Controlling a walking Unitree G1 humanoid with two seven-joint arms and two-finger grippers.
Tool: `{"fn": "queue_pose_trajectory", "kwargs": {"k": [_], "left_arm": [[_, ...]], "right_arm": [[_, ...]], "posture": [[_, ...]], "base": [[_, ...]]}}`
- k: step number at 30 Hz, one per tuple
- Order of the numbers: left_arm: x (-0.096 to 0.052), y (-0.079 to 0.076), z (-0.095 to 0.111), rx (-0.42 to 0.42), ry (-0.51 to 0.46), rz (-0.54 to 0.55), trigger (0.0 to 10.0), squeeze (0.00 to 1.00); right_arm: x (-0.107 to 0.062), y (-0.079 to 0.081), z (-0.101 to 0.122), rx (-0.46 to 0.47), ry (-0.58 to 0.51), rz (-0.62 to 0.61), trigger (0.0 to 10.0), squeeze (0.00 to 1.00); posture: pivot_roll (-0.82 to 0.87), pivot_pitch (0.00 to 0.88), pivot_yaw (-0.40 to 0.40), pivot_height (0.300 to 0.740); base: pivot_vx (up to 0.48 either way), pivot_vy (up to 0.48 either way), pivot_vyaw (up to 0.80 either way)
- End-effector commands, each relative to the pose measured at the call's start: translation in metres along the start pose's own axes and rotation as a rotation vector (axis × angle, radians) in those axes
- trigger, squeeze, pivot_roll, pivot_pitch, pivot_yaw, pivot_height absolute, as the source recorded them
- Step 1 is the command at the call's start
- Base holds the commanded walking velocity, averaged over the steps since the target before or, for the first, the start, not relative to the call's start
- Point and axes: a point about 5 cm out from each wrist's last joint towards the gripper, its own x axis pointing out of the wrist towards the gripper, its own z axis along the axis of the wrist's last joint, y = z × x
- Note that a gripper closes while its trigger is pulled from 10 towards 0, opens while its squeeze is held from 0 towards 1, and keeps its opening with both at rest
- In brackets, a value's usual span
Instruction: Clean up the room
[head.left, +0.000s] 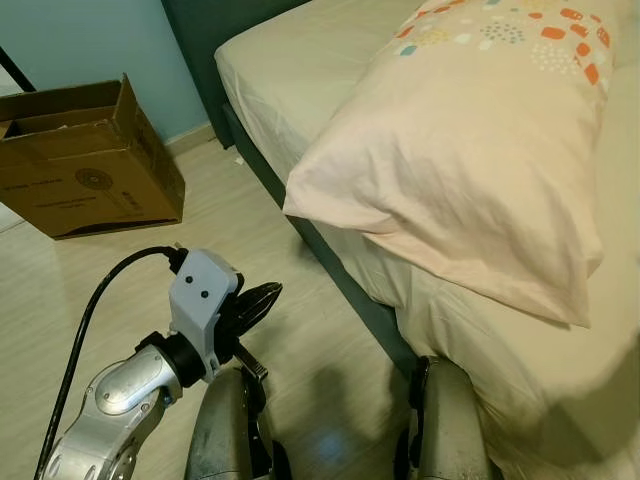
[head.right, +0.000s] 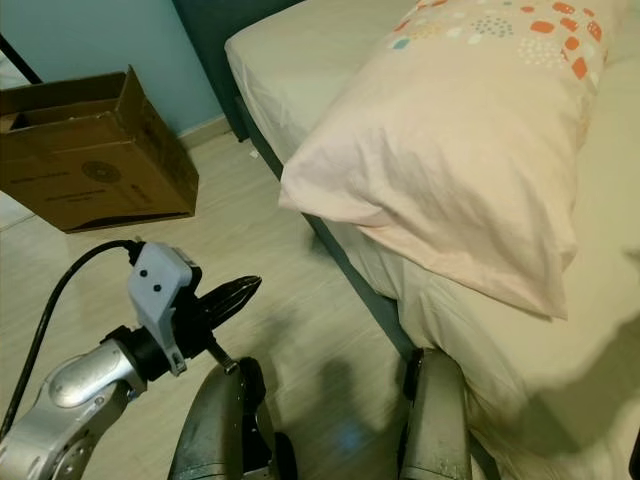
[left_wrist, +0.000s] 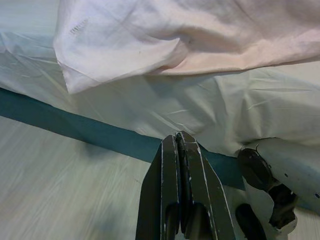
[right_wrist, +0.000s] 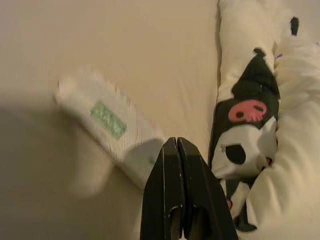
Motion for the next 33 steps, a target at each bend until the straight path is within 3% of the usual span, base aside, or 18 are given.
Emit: {"fn": "queue_pose_trajectory", "kwargs": {"k": [1, 10, 12, 14, 15, 18, 23, 24, 25, 26, 27, 28, 30, 32, 33], "left_arm": [[-0.003, -0.005, -0.003, -0.005, 0.029, -0.025, 10.0, 0.0], [-0.003, -0.005, -0.006, -0.003, 0.038, -0.027, 10.0, 0.0], [-0.003, -0.004, -0.007, -0.002, 0.039, -0.024, 10.0, 0.0], [-0.003, -0.004, -0.008, -0.002, 0.04, -0.023, 10.0, 0.0], [-0.003, -0.004, -0.008, -0.002, 0.04, -0.022, 10.0, 0.0], [-0.003, -0.004, -0.009, -0.002, 0.04, -0.021, 10.0, 0.0], [-0.004, -0.006, -0.009, -0.001, 0.04, -0.026, 10.0, 0.0], [-0.004, -0.006, -0.009, -0.001, 0.04, -0.026, 10.0, 0.0], [-0.004, -0.006, -0.01, 0.0, 0.04, -0.028, 10.0, 0.0], [-0.004, -0.006, -0.01, 0.0, 0.04, -0.028, 10.0, 0.0], [-0.004, -0.007, -0.01, 0.001, 0.041, -0.029, 10.0, 0.0], [-0.004, -0.006, -0.01, 0.002, 0.041, -0.029, 10.0, 0.0], [-0.004, -0.006, -0.01, 0.002, 0.04, -0.027, 10.0, 0.0], [-0.002, -0.006, -0.01, 0.0, 0.037, -0.028, 10.0, 0.0], [-0.002, -0.006, -0.01, 0.0, 0.037, -0.028, 10.0, 0.0]], "right_arm": [[-0.001, -0.003, -0.018, -0.07, 0.082, 0.017, 2.9, 0.0], [-0.004, 0.007, -0.029, -0.124, 0.154, 0.131, 3.4, 0.0], [-0.006, 0.02, -0.026, -0.11, 0.15, 0.251, 4.1, 0.0], [-0.007, 0.026, -0.024, -0.11, 0.147, 0.298, 4.1, 0.0], [-0.01, 0.039, -0.02, -0.109, 0.13, 0.403, 5.3, 0.0], [-0.014, 0.051, -0.016, -0.111, 0.112, 0.51, 5.3, 0.0], [-0.034, 0.09, -0.007, -0.125, 0.06, 0.91, 5.7, 0.0], [-0.034, 0.09, -0.007, -0.125, 0.06, 0.91, 5.7, 0.0], [-0.04, 0.098, -0.003, -0.125, 0.04, 1.027, 6.7, 0.0], [-0.04, 0.098, -0.003, -0.125, 0.04, 1.027, 6.7, 0.0], [-0.045, 0.103, 0.0, -0.126, 0.026, 1.108, 6.7, 0.0], [-0.047, 0.107, 0.012, -0.096, -0.029, 1.163, 10.0, 0.0], [-0.046, 0.107, 0.023, -0.075, -0.078, 1.145, 10.0, 0.0], [-0.036, 0.098, 0.038, -0.046, -0.132, 0.957, 10.0, 0.0], [-0.036, 0.098, 0.038, -0.046, -0.132, 0.957, 10.0, 0.0]], "posture": [[0.23, 0.405, 0.115, 0.528], [0.22, 0.398, 0.111, 0.528], [0.22, 0.391, 0.105, 0.528], [0.21, 0.389, 0.103, 0.528], [0.21, 0.385, 0.102, 0.528], [0.21, 0.385, 0.102, 0.528], [0.2, 0.373, 0.101, 0.528], [0.2, 0.373, 0.101, 0.528], [0.2, 0.373, 0.101, 0.528], [0.2, 0.373, 0.101, 0.528], [0.2, 0.373, 0.101, 0.528], [0.2, 0.366, 0.102, 0.528], [0.2, 0.366, 0.102, 0.528], [0.19, 0.364, 0.106, 0.528], [0.19, 0.364, 0.106, 0.528]], "base": [[0.0, 0.0, 0.0], [0.0, 0.0, 0.0], [0.0, 0.0, 0.0], [0.0, 0.0, 0.0], [0.0, 0.0, 0.0], [0.0, 0.0, 0.0], [0.0, 0.0, 0.0], [0.0, 0.0, 0.0], [0.0, 0.0, 0.0], [0.0, 0.0, 0.0], [0.0, 0.0, 0.0], [0.0, 0.0, 0.0], [0.0, 0.0, 0.0], [0.0, 0.0, 0.0], [0.0, 0.0, 0.0]]}}
